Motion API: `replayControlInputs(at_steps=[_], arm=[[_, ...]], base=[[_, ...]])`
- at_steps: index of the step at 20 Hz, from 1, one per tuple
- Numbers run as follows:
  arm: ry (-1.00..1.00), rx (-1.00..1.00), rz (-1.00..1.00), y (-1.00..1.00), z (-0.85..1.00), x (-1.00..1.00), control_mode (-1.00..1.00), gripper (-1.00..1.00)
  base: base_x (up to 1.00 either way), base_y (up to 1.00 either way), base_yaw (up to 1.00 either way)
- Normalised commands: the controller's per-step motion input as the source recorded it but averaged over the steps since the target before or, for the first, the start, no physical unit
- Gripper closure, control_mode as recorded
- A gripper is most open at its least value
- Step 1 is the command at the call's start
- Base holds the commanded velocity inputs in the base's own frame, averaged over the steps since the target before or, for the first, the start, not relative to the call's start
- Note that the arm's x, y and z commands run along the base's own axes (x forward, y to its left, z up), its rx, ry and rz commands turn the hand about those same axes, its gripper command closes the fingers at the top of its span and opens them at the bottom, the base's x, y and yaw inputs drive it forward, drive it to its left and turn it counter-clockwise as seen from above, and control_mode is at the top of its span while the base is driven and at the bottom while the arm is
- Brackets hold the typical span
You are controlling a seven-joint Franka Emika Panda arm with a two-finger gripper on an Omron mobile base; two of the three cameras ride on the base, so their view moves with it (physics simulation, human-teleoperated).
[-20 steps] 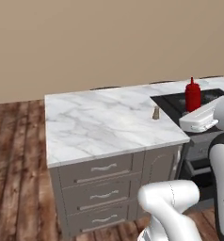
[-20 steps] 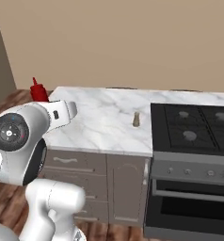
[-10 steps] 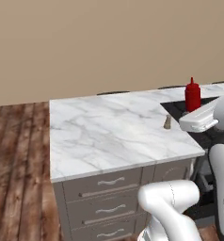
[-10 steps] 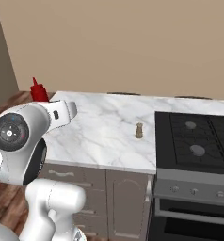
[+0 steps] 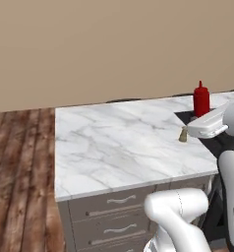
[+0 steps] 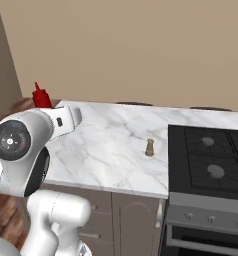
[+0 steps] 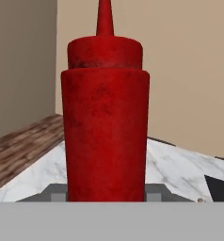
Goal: Take 2 condiments from the cabinet and move them on the counter near the stove.Make sure the condiments are lined up with each other, next to each other.
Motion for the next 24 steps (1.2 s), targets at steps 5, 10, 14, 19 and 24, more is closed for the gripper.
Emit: replayControlInputs(at_steps=[5, 10, 14, 19, 24], arm=[[0.00, 0.00, 0.00, 0.00, 0.00, 0.00, 1.00, 1.00], [0.00, 0.00, 0.00, 0.00, 0.00, 0.00, 1.00, 1.00], [0.00, 0.00, 0.00, 0.00, 0.00, 0.00, 1.00, 1.00], [0.00, 0.00, 0.00, 0.00, 0.00, 0.00, 1.00, 1.00], [0.00, 0.00, 0.00, 0.00, 0.00, 0.00, 1.00, 1.00]], base=[[0.45, 0.00, 0.04], [0.49, 0.00, 0.03], [0.48, 0.00, 0.02], [0.37, 0.00, 0.01], [0.16, 0.00, 0.00]])
